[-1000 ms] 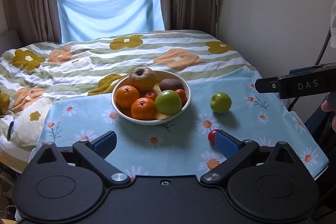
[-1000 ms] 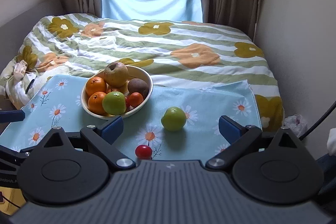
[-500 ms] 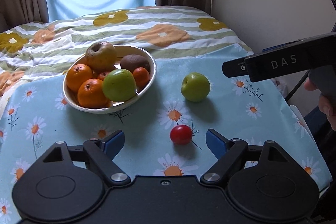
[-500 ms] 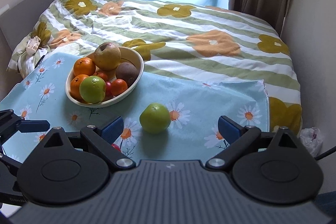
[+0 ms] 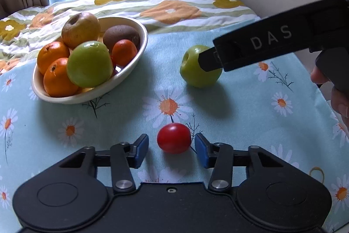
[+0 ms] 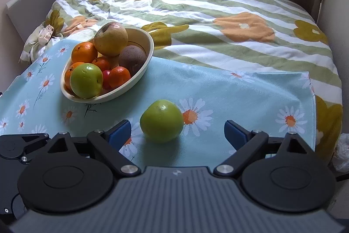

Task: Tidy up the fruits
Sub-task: 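Grasp the red cherry tomato with the left gripper while the right grasps the green apple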

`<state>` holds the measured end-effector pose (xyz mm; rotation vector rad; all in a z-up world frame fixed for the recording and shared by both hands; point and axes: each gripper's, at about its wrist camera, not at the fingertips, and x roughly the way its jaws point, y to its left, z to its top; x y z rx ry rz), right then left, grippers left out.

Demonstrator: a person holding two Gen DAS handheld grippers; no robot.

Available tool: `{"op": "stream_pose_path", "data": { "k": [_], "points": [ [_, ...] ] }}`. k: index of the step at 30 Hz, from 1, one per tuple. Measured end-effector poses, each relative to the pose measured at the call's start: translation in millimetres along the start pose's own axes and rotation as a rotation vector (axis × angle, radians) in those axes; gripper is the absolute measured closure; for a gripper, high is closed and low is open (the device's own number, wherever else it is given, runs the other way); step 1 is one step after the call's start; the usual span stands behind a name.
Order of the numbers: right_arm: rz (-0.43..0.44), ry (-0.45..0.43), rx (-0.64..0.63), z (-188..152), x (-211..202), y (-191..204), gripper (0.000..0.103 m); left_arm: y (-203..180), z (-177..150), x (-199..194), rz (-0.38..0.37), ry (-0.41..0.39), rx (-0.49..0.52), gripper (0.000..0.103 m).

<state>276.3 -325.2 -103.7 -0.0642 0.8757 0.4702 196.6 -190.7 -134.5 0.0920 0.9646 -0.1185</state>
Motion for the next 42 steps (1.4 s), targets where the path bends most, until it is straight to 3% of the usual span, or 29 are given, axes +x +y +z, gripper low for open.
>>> {"op": "stream_pose_path", "data": {
  "k": [4, 10, 20, 25, 42],
  "points": [
    [0.023, 0.017, 0.002, 0.5, 11.6, 2.3, 0.005, -2.1, -0.9, -0.3, 0.009, -0.017, -0.004, 0.066],
    [0.042, 0.035, -0.005, 1.1, 25.9, 5.9, 0.018, -2.9, -1.7, -2.0, 0.02, -0.019, -0.011, 0.066],
    [0.06, 0.05, 0.008, 2.2, 37.3, 8.5, 0.024, 1.1, -7.8, -7.8, 0.039, -0.015, -0.04, 0.066],
    [0.054, 0.042, 0.011, 2.9, 38.8, 9.5, 0.033, 4.9, -11.9, -10.8, 0.055, -0.014, -0.06, 0.066],
    [0.077, -0.012, -0.014, 8.9, -0.7, 27.1, 0.034, 25.9, -22.8, -62.8, 0.134, -0.071, -0.171, 0.067]
  ]
}}
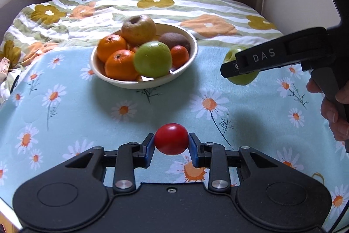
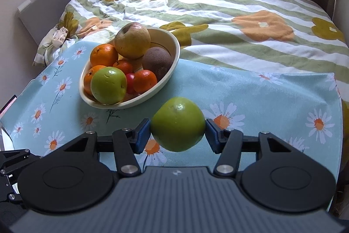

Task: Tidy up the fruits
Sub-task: 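Grasp the red cherry tomato with the left gripper while the right grasps the green apple, then carry the tomato in the left gripper while the right carries the apple toward the bowl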

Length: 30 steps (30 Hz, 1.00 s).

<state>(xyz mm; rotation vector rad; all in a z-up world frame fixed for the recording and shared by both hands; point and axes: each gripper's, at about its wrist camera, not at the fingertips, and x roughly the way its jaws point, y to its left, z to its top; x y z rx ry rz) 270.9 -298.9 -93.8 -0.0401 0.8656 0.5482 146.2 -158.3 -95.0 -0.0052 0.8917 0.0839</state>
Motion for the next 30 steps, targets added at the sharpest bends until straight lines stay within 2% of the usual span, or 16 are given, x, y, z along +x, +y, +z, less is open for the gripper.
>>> {"op": "stream_pose_path", "data": {
  "k": [10, 16, 23, 30],
  "points": [
    [-0.027, -0.048, -0.006, 16.4, -37.1, 24.2, 0.034, 27.1, 21.2, -43.3, 0.041, -0.095, -0.02, 0.067],
    [-0.064, -0.099, 0.025, 31.6, -57.2, 42.4, 0.034, 61.7, 42.6, -56.8, 0.044, -0.143, -0.045, 0.067],
    [-0.12, -0.137, 0.073, 55.8, -62.0, 69.4, 0.034, 96.1, 79.7, -56.2, -0.01, -0.174, 0.008, 0.067],
    [-0.17, -0.161, 0.133, 78.6, -50.5, 86.5, 0.034, 111.5, 115.7, -34.3, -0.083, -0.182, 0.097, 0.067]
  ]
}}
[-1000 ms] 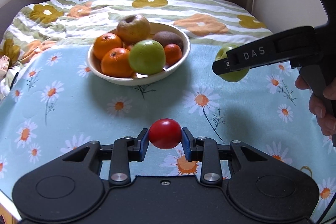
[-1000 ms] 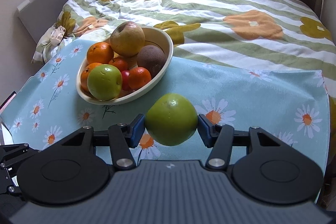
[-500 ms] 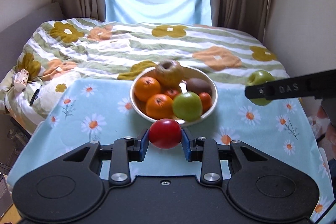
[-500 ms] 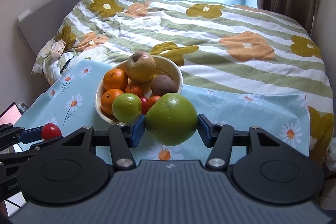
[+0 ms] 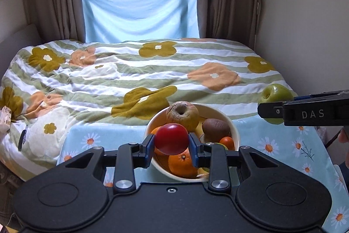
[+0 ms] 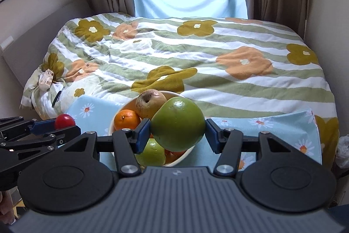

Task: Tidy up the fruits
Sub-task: 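Carry the tomato in the left gripper while the right carries the apple toward the bowl, then lower the tomato into the bowl and open the left gripper while the right releases the apple there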

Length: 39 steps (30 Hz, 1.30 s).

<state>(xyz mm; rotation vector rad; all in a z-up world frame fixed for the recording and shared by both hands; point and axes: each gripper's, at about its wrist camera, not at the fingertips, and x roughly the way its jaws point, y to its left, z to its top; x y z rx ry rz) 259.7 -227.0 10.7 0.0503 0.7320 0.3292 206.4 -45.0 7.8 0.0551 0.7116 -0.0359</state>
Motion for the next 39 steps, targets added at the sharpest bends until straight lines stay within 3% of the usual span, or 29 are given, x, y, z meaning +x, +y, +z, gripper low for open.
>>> {"op": "stream_pose_path", "data": {
  "k": [17, 28, 29, 32, 33, 39],
  "points": [
    [-0.178, 0.037, 0.182, 4.5, 56.5, -8.0, 0.034, -2.0, 27.0, 115.7, -0.248, 0.121, 0.206, 0.066],
    [-0.242, 0.058, 0.248, -4.6, 64.7, -23.4, 0.034, -21.1, 19.2, 146.0, -0.328, 0.169, 0.255, 0.066],
    [-0.244, 0.058, 0.249, -4.4, 64.6, -23.6, 0.034, -21.4, 19.1, 146.1, -0.331, 0.164, 0.256, 0.061],
    [-0.246, 0.057, 0.247, -3.4, 64.6, -23.0, 0.034, -17.8, 20.2, 139.4, -0.339, 0.127, 0.246, 0.023],
    [-0.244, 0.056, 0.247, -2.9, 64.7, -22.8, 0.034, -15.9, 20.6, 134.5, -0.332, 0.103, 0.247, 0.017],
    [-0.218, 0.058, 0.23, 2.3, 71.9, -16.5, 0.034, 3.8, 19.9, 117.8, -0.296, 0.071, 0.24, 0.014]
  ]
}}
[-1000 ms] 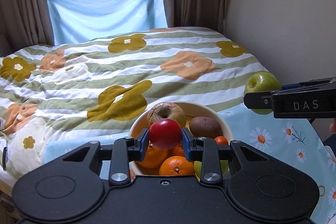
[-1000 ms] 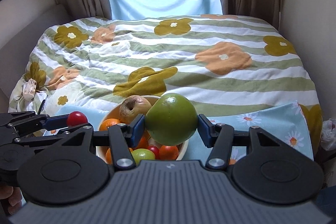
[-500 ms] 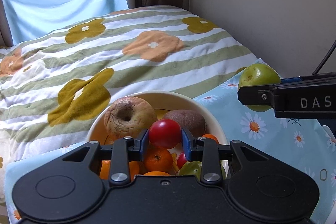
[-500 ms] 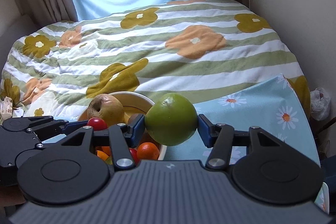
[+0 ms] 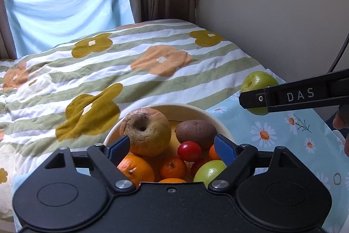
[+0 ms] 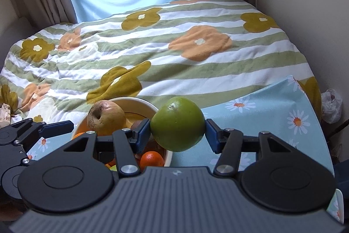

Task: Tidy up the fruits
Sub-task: 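Lower the tomato into the bowl and open the left gripper while the right releases the apple there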

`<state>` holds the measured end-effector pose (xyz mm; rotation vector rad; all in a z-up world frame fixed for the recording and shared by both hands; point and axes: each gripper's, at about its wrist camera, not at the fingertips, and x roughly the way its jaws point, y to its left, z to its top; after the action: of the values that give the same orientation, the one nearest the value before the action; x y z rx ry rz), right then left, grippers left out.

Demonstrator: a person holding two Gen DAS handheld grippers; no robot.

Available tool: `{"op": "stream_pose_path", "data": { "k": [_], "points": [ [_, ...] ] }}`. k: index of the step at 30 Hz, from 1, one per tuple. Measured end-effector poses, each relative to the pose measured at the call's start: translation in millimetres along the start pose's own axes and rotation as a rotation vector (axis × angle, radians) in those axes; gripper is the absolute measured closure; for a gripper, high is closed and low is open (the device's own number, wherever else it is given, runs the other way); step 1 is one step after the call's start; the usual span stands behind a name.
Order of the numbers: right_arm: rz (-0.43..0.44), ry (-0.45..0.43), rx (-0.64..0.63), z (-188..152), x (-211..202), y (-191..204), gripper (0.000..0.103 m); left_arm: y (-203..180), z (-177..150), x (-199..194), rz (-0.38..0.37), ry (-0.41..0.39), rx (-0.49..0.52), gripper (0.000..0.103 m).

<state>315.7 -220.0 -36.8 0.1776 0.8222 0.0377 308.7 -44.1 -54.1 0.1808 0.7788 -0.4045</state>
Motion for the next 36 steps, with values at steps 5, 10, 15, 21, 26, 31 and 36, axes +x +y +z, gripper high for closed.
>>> {"op": "stream_pose_path", "data": {
  "k": [5, 10, 15, 21, 26, 31, 36],
  "points": [
    [0.039, 0.015, -0.046, 2.0, 7.5, 20.4, 0.034, 22.4, -8.5, -19.4, 0.055, -0.017, -0.049, 0.013],
    [0.082, 0.03, -0.091, 1.8, 16.1, 45.4, 0.034, 41.8, -16.6, -33.6, 0.102, -0.029, -0.087, 0.013],
    [0.129, 0.054, -0.144, -2.7, 27.6, 70.0, 0.034, 55.9, -27.0, -46.8, 0.161, -0.024, -0.123, 0.012],
    [0.149, 0.076, -0.183, -14.2, 37.8, 87.5, 0.034, 64.1, -41.0, -57.9, 0.195, -0.016, -0.149, 0.012],
    [0.143, 0.086, -0.199, -21.6, 44.1, 89.4, 0.034, 66.1, -49.9, -59.8, 0.2, -0.012, -0.171, 0.012],
    [0.131, 0.056, -0.243, -25.8, 44.3, 92.1, 0.032, 66.1, -54.6, -59.2, 0.197, -0.009, -0.17, 0.012],
    [0.108, 0.012, -0.245, -27.4, 39.4, 95.3, 0.002, 66.2, -58.3, -60.5, 0.196, -0.012, -0.165, 0.012]
  ]
}}
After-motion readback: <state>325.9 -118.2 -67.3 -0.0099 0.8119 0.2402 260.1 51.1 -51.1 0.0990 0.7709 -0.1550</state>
